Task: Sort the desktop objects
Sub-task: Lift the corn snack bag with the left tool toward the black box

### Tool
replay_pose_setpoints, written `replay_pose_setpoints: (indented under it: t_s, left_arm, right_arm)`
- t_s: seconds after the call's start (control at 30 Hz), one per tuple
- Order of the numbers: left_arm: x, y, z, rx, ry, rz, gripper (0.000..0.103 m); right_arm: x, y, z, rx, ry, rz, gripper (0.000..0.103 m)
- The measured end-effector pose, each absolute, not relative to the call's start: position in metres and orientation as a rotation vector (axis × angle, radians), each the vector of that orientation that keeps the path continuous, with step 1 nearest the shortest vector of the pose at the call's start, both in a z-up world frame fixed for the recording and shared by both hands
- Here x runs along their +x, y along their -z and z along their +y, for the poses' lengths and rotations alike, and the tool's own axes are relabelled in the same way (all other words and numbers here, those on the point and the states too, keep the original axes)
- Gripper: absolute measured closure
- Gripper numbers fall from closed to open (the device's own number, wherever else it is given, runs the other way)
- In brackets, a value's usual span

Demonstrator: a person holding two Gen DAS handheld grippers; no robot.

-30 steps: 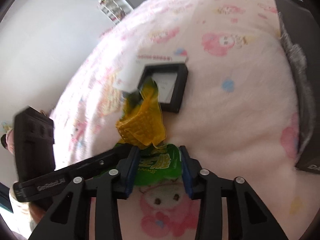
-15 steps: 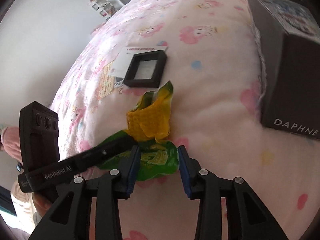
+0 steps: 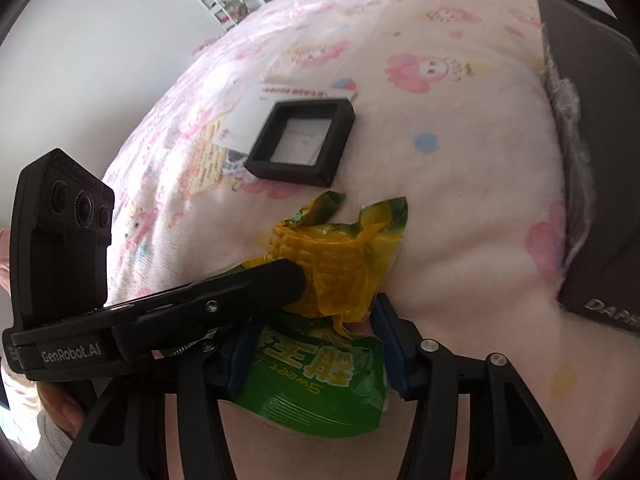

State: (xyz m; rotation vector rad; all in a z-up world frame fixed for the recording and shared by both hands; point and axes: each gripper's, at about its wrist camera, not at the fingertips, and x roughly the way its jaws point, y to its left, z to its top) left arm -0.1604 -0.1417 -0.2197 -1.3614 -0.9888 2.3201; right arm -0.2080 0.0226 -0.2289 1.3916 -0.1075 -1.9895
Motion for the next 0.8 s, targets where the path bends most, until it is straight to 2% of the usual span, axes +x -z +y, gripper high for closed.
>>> replay_pose_setpoints:
  t_s: [0.37,0.8]
  left_arm:
    - [-0.141,0.134,-0.076,-1.191,-2.330,-0.855,0.054]
    - [-0.230,0.089,0.071,-1.086,-2.161,-0.730,0.054]
  right_arm:
    - [-0.169,0.137,0.093,1.248,2.123,-0.185,0.055]
    - [-0.205,0.077,0.239,1.175,2.380,-0.265,0.055]
